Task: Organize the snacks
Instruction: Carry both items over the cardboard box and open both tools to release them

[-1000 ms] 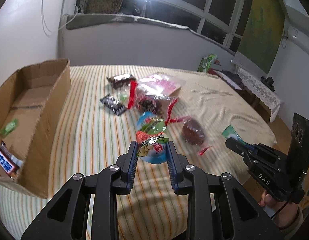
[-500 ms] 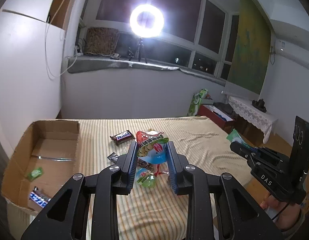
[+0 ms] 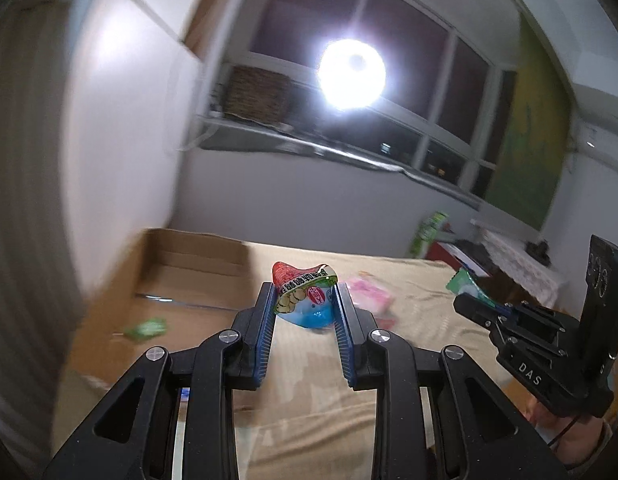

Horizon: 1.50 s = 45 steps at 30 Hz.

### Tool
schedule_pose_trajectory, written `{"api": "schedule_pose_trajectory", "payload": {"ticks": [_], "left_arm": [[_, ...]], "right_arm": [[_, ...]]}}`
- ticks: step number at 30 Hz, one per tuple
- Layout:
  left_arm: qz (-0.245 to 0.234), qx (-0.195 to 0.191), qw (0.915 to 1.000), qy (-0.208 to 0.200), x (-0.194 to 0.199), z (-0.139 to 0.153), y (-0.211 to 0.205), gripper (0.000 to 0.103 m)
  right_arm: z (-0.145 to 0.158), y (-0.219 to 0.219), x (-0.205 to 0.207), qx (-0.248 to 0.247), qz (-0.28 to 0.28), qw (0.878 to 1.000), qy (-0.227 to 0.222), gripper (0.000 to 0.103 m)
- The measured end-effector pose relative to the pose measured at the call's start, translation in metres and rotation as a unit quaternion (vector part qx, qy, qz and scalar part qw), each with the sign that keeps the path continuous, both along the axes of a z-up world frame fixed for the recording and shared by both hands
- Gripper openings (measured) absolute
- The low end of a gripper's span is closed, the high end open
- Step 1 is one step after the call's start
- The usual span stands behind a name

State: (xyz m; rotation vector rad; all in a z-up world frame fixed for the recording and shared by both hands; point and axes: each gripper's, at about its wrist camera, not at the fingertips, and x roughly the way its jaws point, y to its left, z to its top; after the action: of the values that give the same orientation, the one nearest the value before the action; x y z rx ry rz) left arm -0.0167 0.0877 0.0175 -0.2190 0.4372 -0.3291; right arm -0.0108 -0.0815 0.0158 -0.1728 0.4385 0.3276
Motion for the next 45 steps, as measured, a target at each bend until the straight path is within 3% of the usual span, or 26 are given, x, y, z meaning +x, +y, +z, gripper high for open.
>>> {"api": "schedule_pose_trajectory", "payload": {"ticks": [6,11,19,28,31,32,33,35,45], "left_arm": [[0.075,-0.003,0.9972,-0.002,-0.010,0.001,0.057,0.026],[0.111,-0.005,0.9938,-0.010,-0.015,0.008,0.078,0.026],[0.097,0.002,0.9953,-0.009,0.003,0.006,0.072,0.026],[0.070,0.001,0.9960,0.055,0.039,-0.041,0.068,0.027],[0.073,0.007,0.9946,0.074,0.045,-0.053,0.069,0.048],[0.081,0.005,0.9939,0.074,0.044,-0.055,0.071,0.065],[0.088,0.000,0.9937,0.070,0.042,-0.055,0.072,0.073],[0.097,-0.011,0.9932,0.063,0.039,-0.053,0.080,0.073],[0.125,-0.028,0.9903,0.054,0.027,-0.040,0.102,0.073]], "right_arm": [[0.003,0.065,0.008,0.005,0.083,0.997,-0.008,0.005],[0.006,0.088,0.011,0.012,0.109,0.994,-0.017,0.005],[-0.008,0.094,0.039,0.015,0.110,0.994,0.006,0.005],[-0.053,0.109,0.088,0.004,0.121,0.991,0.065,0.005],[-0.064,0.109,0.099,0.003,0.111,0.991,0.076,0.015],[-0.065,0.108,0.101,0.003,0.109,0.991,0.075,0.026],[-0.065,0.107,0.103,0.003,0.106,0.992,0.074,0.038],[-0.063,0.105,0.104,0.007,0.106,0.992,0.068,0.044],[-0.049,0.114,0.086,0.001,0.107,0.993,0.053,0.044]]}}
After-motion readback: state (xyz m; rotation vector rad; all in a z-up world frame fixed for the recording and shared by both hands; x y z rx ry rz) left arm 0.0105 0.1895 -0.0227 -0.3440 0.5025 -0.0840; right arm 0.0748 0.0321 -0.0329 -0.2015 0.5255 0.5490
